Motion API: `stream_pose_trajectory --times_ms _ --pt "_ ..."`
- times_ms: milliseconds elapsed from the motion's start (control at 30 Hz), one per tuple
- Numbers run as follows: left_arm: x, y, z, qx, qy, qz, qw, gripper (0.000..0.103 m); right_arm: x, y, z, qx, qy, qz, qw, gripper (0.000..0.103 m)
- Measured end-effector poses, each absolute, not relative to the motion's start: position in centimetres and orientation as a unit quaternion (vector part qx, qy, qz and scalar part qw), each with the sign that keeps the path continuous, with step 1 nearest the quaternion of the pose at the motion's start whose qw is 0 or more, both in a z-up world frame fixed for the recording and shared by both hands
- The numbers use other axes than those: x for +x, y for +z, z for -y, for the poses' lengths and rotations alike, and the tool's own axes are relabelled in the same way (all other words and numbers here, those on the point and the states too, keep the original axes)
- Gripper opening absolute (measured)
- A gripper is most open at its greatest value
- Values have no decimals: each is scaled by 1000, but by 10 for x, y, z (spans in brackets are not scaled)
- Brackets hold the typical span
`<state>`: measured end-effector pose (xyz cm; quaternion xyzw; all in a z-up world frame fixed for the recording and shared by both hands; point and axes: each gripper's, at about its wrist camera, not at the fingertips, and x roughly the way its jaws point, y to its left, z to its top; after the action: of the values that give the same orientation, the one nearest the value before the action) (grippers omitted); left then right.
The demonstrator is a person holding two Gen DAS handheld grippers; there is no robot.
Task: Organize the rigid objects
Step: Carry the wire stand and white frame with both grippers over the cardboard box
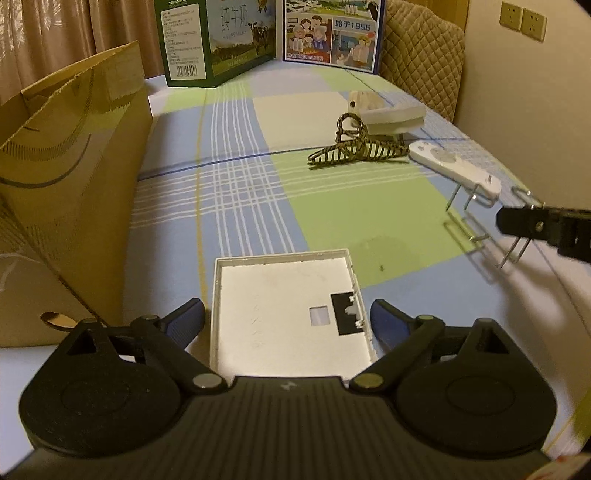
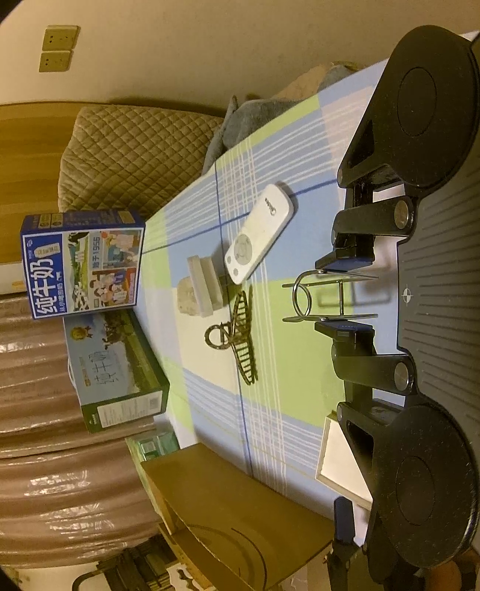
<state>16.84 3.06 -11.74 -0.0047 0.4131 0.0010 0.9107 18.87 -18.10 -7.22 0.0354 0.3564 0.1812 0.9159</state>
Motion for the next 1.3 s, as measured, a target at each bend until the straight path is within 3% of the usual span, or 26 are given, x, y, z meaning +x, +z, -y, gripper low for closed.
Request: stream_pose_trajectory --times_ms 233,567,967,1300 --pt "167 -119 -31 -3 4 -400 917 87 189 -73 177 39 189 -356 914 24" --pt "160 -104 -32 -10 6 -386 922 86 188 -63 174 51 194 -337 920 24" --pt "143 -18 -51 -18 -15 -340 940 86 181 -9 155 64 215 -280 933 24" --pt "119 58 -144 7 34 -306 952 86 170 55 94 93 303 -263 911 24"
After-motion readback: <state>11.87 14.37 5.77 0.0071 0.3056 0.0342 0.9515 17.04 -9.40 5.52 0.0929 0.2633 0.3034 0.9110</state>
